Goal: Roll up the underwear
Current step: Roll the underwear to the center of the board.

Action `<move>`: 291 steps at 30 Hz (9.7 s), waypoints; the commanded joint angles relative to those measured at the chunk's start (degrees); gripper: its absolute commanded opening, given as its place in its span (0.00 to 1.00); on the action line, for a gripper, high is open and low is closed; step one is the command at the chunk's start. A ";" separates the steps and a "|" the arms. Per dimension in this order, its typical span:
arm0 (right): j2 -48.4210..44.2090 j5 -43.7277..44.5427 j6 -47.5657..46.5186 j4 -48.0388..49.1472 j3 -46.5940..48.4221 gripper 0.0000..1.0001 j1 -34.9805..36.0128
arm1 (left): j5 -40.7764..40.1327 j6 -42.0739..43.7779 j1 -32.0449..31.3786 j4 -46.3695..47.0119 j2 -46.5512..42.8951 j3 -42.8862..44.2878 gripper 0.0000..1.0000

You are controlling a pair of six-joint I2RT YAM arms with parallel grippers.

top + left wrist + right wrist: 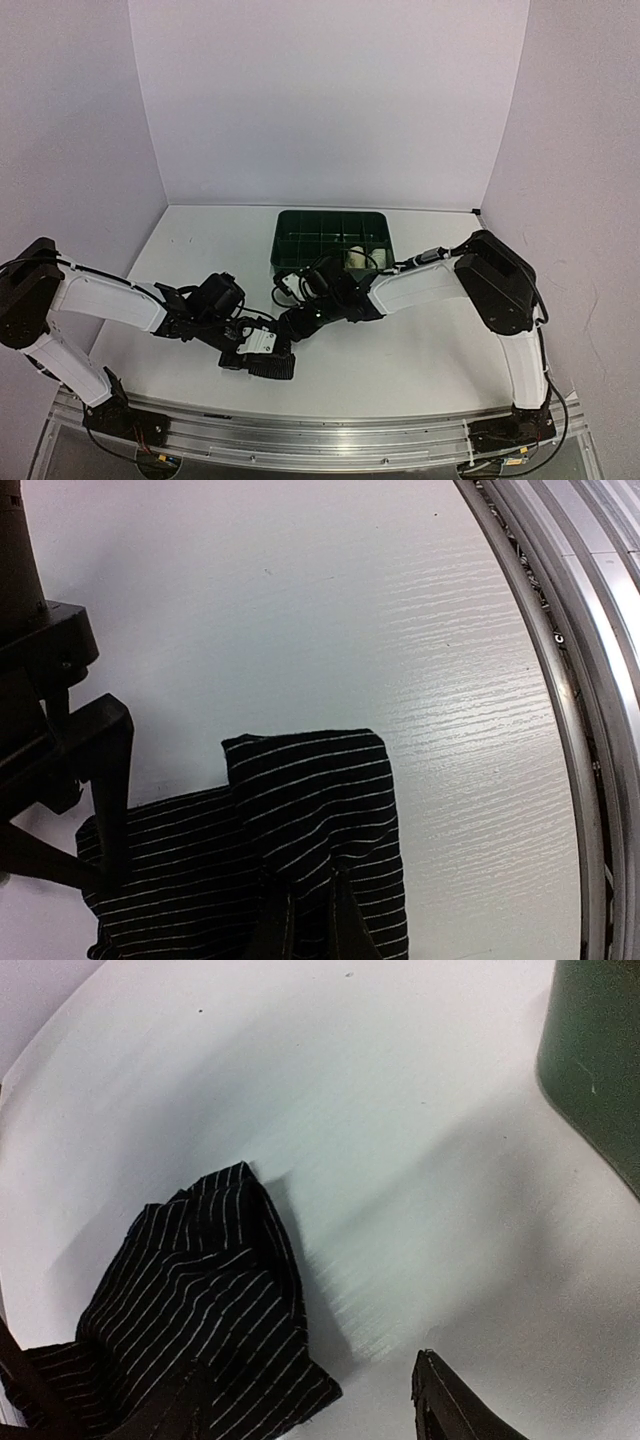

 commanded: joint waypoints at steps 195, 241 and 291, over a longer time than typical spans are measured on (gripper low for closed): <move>4.64 -19.65 4.99 -8.63 1.17 0.00 5.16 | 18.45 28.53 18.58 -5.85 -6.74 -3.93 0.66; -6.77 23.91 -44.89 16.66 -10.81 0.64 15.70 | 24.41 3.41 20.16 -28.92 22.93 18.94 0.00; 5.70 -8.40 3.16 -25.34 8.50 0.00 6.74 | 14.70 24.69 13.01 -1.40 -3.41 -0.32 0.81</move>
